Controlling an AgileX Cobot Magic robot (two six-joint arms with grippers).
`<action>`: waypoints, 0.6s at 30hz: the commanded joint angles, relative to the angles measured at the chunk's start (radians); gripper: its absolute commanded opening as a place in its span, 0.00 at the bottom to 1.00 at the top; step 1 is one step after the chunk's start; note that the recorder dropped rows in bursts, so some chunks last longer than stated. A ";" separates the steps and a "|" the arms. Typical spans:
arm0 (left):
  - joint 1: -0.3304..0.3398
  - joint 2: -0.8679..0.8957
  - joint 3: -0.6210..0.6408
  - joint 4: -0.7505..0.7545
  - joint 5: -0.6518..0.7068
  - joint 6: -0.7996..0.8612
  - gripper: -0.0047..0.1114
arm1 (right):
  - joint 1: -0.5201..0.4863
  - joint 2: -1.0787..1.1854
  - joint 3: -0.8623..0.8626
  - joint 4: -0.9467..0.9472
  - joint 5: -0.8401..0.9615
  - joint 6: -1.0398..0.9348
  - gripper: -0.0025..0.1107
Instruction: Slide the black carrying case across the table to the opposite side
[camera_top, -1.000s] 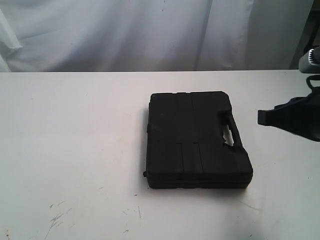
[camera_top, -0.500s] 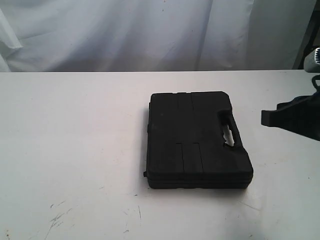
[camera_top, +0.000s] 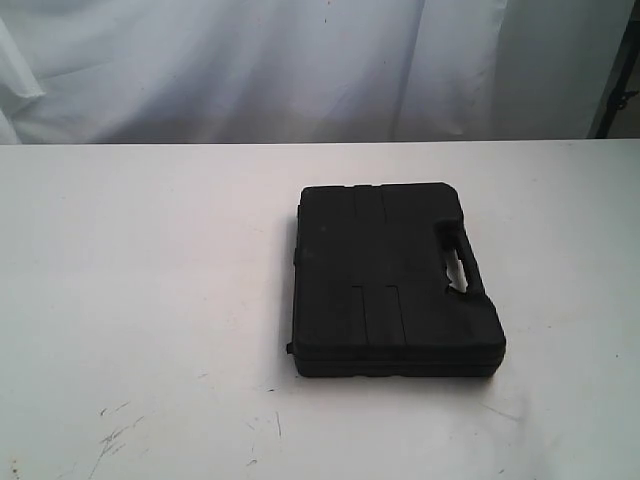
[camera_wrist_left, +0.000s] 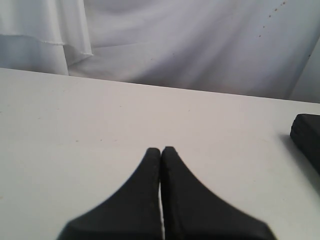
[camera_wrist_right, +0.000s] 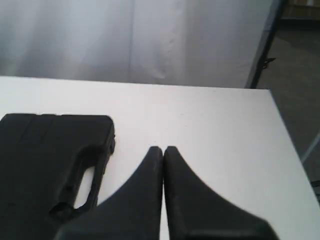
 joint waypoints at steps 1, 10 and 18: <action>0.002 -0.004 0.004 -0.001 0.002 -0.002 0.04 | -0.075 -0.111 0.006 -0.007 0.050 -0.010 0.02; 0.002 -0.004 0.004 -0.001 0.002 -0.002 0.04 | -0.105 -0.472 0.378 -0.007 -0.205 0.058 0.02; 0.002 -0.004 0.004 -0.001 0.002 -0.002 0.04 | -0.105 -0.632 0.553 -0.007 -0.285 0.111 0.02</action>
